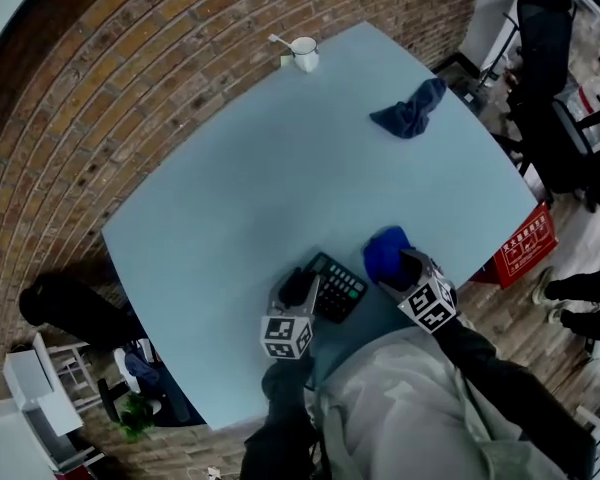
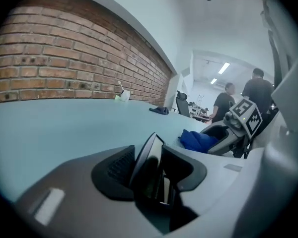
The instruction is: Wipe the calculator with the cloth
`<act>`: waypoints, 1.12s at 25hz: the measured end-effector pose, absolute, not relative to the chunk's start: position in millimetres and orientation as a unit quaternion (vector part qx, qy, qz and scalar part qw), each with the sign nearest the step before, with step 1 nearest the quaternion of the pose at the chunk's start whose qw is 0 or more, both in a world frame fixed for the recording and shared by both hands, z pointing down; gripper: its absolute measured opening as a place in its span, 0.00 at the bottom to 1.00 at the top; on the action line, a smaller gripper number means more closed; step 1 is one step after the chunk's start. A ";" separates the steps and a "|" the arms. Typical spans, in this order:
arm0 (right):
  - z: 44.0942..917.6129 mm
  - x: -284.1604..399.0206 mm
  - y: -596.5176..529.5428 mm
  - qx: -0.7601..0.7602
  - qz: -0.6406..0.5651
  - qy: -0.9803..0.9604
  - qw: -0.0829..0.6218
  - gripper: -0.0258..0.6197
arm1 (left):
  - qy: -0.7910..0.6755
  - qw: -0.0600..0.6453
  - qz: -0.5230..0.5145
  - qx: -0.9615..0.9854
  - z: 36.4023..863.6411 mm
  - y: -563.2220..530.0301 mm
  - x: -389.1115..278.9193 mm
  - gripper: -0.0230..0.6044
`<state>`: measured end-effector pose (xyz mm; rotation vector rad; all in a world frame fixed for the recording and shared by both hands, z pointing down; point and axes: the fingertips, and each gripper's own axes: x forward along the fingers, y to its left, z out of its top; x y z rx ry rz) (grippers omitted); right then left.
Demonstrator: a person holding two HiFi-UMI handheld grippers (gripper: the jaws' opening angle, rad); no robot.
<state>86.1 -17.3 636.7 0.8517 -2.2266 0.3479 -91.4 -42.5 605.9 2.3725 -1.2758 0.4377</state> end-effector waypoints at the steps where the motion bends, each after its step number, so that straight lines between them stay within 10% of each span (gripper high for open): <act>1: 637.9 85.5 -18.1 0.329 0.141 -0.864 0.355 0.52 | -0.455 0.206 0.155 0.852 605.5 -42.8 -92.3 0.27; 10: 636.5 85.9 -24.6 0.328 0.135 -0.875 0.329 0.52 | -0.433 0.239 0.135 0.859 601.9 -43.0 -91.5 0.20; 20: 623.0 103.4 -38.5 0.344 0.235 -0.868 0.268 0.21 | -0.466 0.392 -0.080 0.789 578.5 -25.6 -103.4 0.10; 28: 540.6 -4.6 9.9 0.178 0.143 -0.935 0.272 0.21 | -0.503 0.387 -0.188 0.749 529.5 -17.8 -108.5 0.10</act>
